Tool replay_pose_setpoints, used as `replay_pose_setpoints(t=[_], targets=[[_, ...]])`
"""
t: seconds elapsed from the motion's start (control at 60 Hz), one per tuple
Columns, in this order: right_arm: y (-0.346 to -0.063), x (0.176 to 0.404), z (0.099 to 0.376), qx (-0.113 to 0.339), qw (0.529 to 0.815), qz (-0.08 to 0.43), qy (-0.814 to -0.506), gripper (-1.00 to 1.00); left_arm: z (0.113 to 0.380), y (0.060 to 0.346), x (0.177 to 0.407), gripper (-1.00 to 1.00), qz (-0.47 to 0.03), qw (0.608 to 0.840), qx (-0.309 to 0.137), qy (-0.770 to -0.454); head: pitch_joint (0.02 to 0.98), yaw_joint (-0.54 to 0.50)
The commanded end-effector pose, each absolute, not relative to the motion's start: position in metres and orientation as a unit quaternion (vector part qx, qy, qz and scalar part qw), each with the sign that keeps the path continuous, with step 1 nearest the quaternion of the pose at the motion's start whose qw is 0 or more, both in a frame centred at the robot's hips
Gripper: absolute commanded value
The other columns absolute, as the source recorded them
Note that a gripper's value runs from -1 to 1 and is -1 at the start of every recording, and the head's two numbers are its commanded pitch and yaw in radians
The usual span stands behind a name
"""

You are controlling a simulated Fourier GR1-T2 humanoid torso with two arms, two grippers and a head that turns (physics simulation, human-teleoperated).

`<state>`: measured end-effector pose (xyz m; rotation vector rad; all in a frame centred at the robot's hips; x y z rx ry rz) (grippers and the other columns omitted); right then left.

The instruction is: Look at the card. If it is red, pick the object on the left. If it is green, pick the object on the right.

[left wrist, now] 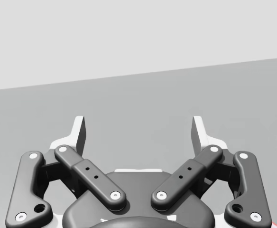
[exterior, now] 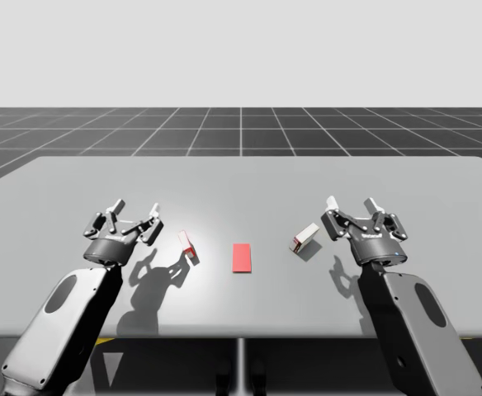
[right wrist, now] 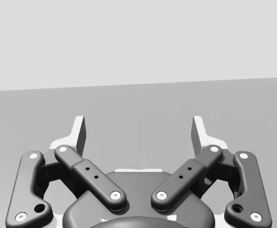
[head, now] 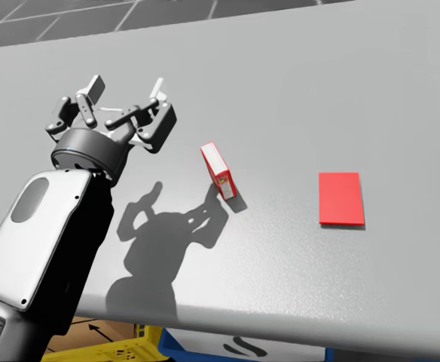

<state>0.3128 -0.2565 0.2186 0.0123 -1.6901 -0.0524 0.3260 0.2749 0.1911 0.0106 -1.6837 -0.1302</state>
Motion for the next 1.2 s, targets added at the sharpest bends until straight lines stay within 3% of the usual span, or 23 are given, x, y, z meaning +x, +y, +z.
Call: replay_pose_setpoints(t=[0.017, 0.35, 0.583, 0.6, 0.85, 1.0, 1.2], targets=[[-0.257, 0.313, 0.218, 0.005, 0.663, -0.023, -0.748, -1.00, 0.190, 0.274, 0.326, -1.00, -0.058, 0.667, -0.002, -0.743, 0.859, 0.30], [-0.258, 0.312, 0.219, 0.004, 0.662, -0.024, -0.749, -1.00, 0.203, 0.268, 0.316, -1.00, -0.060, 0.684, -0.083, -0.722, 0.849, 0.29], [-0.259, 0.312, 0.219, 0.005, 0.661, -0.024, -0.750, -1.00, 0.214, 0.264, 0.288, -1.00, -0.170, 0.705, -0.120, -0.679, 0.834, 0.28], [-0.259, 0.312, 0.219, 0.005, 0.661, -0.024, -0.750, -1.00, 0.212, 0.266, 0.283, -1.00, -0.187, 0.712, -0.132, -0.664, 0.834, 0.28], [-0.258, 0.313, 0.218, 0.004, 0.662, -0.022, -0.750, -1.00, 0.188, 0.288, 0.267, -1.00, -0.263, 0.714, -0.158, -0.629, 0.830, 0.29], [-0.258, 0.314, 0.218, 0.004, 0.661, -0.021, -0.750, -1.00, 0.167, 0.296, 0.263, -1.00, -0.285, 0.710, -0.161, -0.624, 0.827, 0.29], [-0.258, 0.314, 0.217, 0.004, 0.661, -0.019, -0.750, -1.00, 0.138, 0.302, 0.268, -1.00, -0.297, 0.723, -0.174, -0.599, 0.826, 0.29]])
